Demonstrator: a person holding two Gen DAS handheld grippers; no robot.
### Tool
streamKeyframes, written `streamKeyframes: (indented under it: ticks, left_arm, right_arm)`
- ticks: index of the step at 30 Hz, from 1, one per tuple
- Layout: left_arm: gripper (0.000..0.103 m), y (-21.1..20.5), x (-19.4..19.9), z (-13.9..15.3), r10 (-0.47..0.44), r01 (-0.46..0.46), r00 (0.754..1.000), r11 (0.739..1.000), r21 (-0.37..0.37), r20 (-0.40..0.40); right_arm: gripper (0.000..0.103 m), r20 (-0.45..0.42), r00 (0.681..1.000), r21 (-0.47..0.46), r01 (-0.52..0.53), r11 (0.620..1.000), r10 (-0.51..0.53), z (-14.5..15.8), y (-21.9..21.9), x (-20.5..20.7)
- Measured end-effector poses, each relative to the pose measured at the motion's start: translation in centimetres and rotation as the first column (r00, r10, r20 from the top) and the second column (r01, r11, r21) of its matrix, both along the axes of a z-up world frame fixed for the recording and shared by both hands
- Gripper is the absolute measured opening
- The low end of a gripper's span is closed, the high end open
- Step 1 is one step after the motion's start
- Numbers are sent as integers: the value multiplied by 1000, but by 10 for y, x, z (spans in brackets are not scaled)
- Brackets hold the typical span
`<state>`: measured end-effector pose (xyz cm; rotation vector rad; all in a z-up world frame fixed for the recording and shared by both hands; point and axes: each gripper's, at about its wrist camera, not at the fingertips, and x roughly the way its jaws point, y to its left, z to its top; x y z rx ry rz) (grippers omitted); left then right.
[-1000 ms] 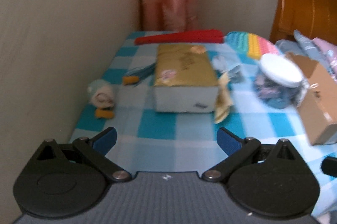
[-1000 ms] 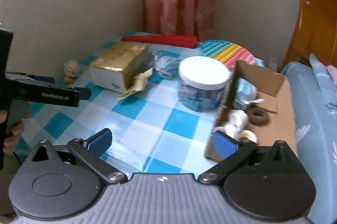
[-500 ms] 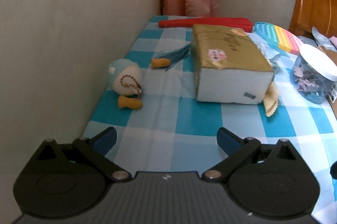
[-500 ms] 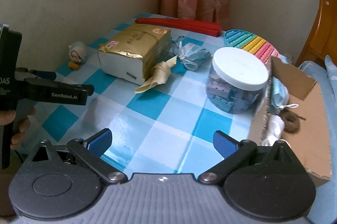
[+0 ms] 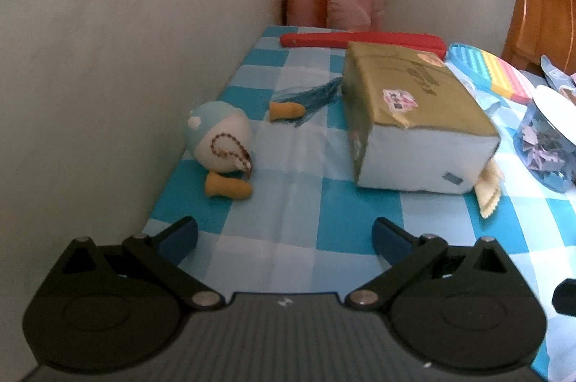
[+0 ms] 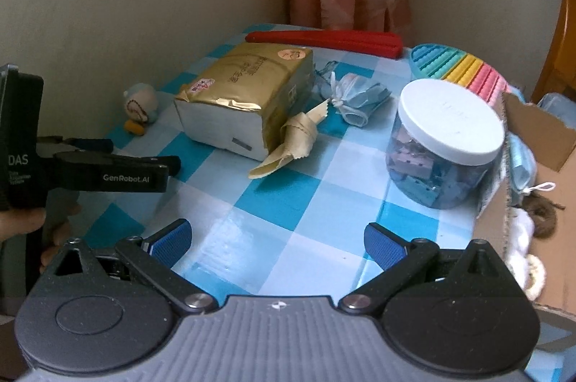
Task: Organize soft objects
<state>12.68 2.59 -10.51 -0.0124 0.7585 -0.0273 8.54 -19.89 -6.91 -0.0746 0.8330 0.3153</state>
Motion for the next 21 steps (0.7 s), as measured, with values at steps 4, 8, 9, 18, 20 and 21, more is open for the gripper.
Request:
streamKeyframes:
  ticks: [4,8,9,18,20,21]
  left_arm:
    - [103,3,7,0,10,-10,1000,1000,-1,6]
    - [103,4,13,0,18,-18,1000,1000,-2,12]
    - [103,4,15,0,19,-19,1000,1000,-3,13]
    - [103,6,21,0,15,-15,1000,1000,-4,20]
    - [102,6,22,0,14,-14,1000,1000,-6,12]
    - [102,6,21,1,18,-18,1000,1000,-4,10]
  right_arm:
    - [103,-7,1000,6,3,1000,-3,-4,2,6]
    - [103,-17,1000,14,4,1000,-4,-8,2,10]
    - [103,-21,1000,14,4,1000,-4,-9,3,11]
    - [103,-34,999,12,-1,1000,2,-13,6,14]
    - [103,-34,999,12,-2,1000,2,-14,7,13]
    - [103,-34,999,11,-2,1000,2,-13,7,13]
